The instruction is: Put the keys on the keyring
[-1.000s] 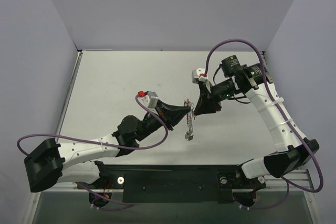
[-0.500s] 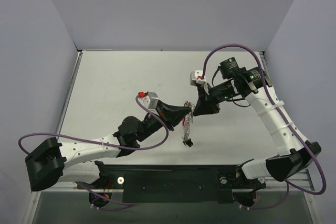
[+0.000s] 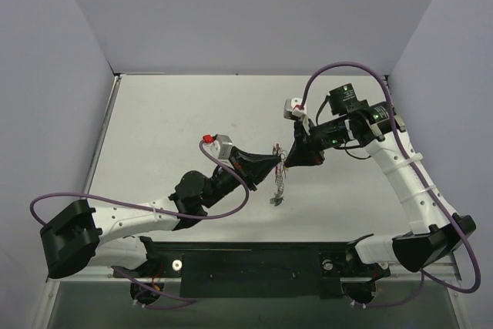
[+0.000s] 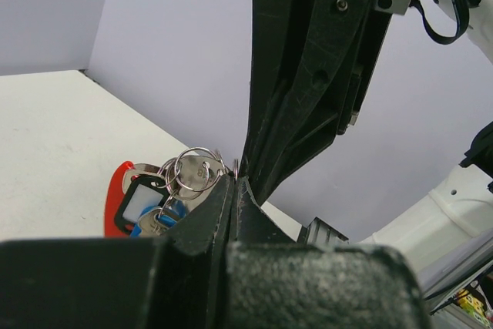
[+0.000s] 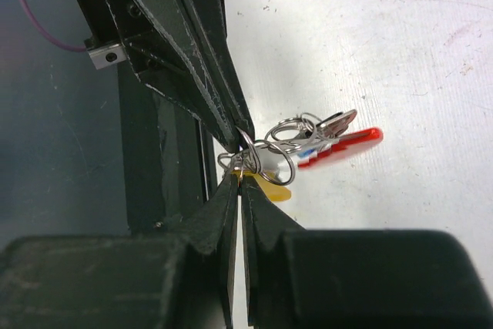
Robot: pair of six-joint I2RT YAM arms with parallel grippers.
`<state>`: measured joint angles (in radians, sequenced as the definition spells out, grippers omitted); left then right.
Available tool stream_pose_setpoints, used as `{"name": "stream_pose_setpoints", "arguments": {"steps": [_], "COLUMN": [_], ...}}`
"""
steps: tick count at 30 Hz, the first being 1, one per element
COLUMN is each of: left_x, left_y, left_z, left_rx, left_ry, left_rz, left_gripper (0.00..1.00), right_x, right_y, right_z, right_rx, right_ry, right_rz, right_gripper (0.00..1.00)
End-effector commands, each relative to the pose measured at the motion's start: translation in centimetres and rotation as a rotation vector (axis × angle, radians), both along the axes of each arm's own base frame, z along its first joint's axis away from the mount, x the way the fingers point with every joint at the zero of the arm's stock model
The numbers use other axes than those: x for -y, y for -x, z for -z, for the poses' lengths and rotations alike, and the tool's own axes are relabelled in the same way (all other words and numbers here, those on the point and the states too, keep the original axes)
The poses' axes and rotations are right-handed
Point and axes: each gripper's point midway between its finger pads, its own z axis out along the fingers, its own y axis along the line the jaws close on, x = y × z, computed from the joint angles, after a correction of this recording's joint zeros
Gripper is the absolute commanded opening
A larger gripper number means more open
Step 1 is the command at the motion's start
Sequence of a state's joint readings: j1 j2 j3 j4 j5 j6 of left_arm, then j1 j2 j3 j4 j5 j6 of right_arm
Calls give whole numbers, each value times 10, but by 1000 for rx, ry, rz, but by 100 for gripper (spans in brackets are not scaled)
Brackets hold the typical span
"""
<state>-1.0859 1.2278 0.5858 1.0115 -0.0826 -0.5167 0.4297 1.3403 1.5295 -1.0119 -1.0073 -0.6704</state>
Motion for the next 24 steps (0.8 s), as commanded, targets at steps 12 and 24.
{"name": "stream_pose_setpoints", "arguments": {"steps": [12, 24], "left_x": [-3, -1], "left_y": [4, 6], "left_z": [-7, -5], "left_rx": [5, 5], "left_ry": [51, 41], "left_rz": [9, 20], "left_gripper": [0, 0], "right_x": [15, 7], "right_y": [-15, 18], "right_z": [-21, -12], "right_rx": [64, 27], "right_ry": [19, 8], "right_rz": [166, 14], "right_gripper": [0, 6]}}
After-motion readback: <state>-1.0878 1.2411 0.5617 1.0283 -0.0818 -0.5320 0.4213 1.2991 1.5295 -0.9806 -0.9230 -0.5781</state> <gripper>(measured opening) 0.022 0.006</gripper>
